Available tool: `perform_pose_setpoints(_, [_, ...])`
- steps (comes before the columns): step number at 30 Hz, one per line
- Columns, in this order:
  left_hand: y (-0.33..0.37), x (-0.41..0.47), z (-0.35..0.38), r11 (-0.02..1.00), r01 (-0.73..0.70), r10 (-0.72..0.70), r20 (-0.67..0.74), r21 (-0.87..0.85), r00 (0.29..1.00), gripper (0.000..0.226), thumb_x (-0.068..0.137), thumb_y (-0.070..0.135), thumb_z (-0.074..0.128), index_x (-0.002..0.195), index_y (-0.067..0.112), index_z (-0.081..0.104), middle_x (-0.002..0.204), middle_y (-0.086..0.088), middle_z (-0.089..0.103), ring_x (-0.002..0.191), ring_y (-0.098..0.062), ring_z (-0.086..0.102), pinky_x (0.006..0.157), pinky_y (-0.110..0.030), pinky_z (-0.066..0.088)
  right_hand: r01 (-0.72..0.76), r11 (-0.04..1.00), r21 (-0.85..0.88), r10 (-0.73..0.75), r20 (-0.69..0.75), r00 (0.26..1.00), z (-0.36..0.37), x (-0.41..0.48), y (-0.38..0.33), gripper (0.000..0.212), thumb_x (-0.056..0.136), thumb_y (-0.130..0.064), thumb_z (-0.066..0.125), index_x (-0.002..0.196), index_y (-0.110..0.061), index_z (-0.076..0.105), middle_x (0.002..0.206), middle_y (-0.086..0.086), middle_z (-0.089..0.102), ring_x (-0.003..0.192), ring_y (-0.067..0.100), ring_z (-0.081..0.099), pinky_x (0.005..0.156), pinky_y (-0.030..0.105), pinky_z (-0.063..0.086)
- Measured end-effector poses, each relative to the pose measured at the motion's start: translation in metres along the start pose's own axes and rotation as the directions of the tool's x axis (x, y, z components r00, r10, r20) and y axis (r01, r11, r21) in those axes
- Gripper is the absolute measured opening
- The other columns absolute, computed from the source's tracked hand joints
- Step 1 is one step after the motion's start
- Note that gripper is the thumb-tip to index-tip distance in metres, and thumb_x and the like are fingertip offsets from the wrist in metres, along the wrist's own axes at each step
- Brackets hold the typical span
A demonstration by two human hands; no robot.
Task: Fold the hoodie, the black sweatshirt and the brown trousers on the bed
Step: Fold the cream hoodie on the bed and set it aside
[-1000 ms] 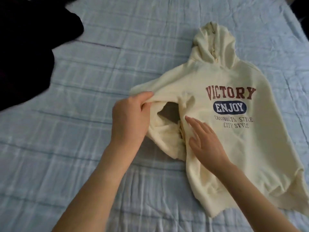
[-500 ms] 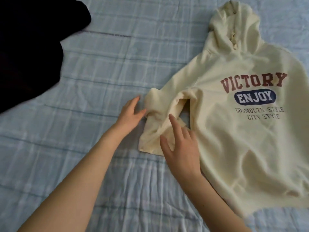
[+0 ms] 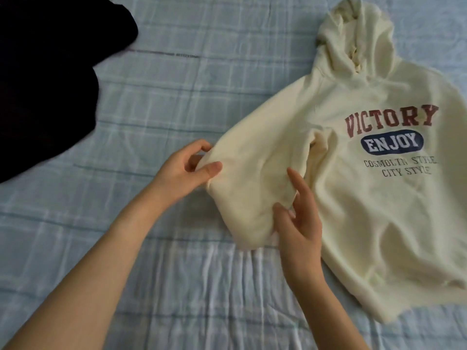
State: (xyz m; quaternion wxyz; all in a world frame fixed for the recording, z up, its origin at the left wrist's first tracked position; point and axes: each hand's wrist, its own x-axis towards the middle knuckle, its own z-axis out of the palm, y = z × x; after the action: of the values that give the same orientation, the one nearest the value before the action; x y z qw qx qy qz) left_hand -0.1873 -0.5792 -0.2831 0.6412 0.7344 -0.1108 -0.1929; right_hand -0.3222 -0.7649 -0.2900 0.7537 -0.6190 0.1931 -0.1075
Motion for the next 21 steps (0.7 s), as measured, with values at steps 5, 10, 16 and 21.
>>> perform_pose_setpoints(5, [-0.005,-0.022,-0.048,0.984,0.161,-0.171,0.157,0.074,0.973,0.073,0.067,0.003,0.084,0.127,0.028,0.052,0.097,-0.006,0.07,0.086,-0.015,0.065,0.073,-0.025,0.056,-0.25,0.965,0.076,0.239,0.127,0.963,0.047,-0.043,0.01,0.085,0.082,0.018,0.067,0.141,-0.04,0.047,0.124,-0.008,0.071,0.107,0.018,0.071,0.084,0.03,0.058])
perform_pose_setpoints(10, [0.009,-0.039,-0.111,0.954,0.115,-0.147,0.099,0.276,0.984,0.049,0.077,-0.001,0.078,0.108,0.035,0.064,0.077,-0.019,0.071,0.073,-0.021,0.053,0.071,-0.033,0.043,-0.253,0.965,-0.068,0.251,-0.04,0.967,0.107,-0.076,0.006,0.064,0.082,0.013,0.07,0.126,-0.034,0.063,0.086,-0.018,0.076,0.072,0.024,0.069,0.067,0.031,0.058])
perform_pose_setpoints(16, [0.011,-0.035,-0.177,0.892,-0.006,0.017,-0.02,0.453,1.0,0.039,0.079,0.012,0.075,0.09,0.048,0.07,0.083,0.013,0.074,0.081,-0.002,0.069,0.074,-0.012,0.049,-0.258,0.966,0.029,0.26,-0.153,0.953,0.173,-0.085,0.011,0.056,0.086,0.009,0.068,0.132,-0.022,0.061,0.114,0.0,0.071,0.073,0.014,0.072,0.062,0.029,0.06])
perform_pose_setpoints(21, [-0.063,-0.052,-0.172,0.541,0.081,-0.092,-0.037,0.837,0.995,0.04,0.09,0.006,0.06,0.129,0.013,0.062,0.129,-0.016,0.059,0.117,-0.036,0.053,0.099,-0.034,0.038,-0.238,0.589,-0.773,0.173,-0.167,0.971,0.189,-0.09,0.059,0.064,0.097,-0.037,0.058,0.155,-0.033,0.03,0.114,-0.005,0.05,0.09,0.004,0.053,0.07,0.011,0.039])
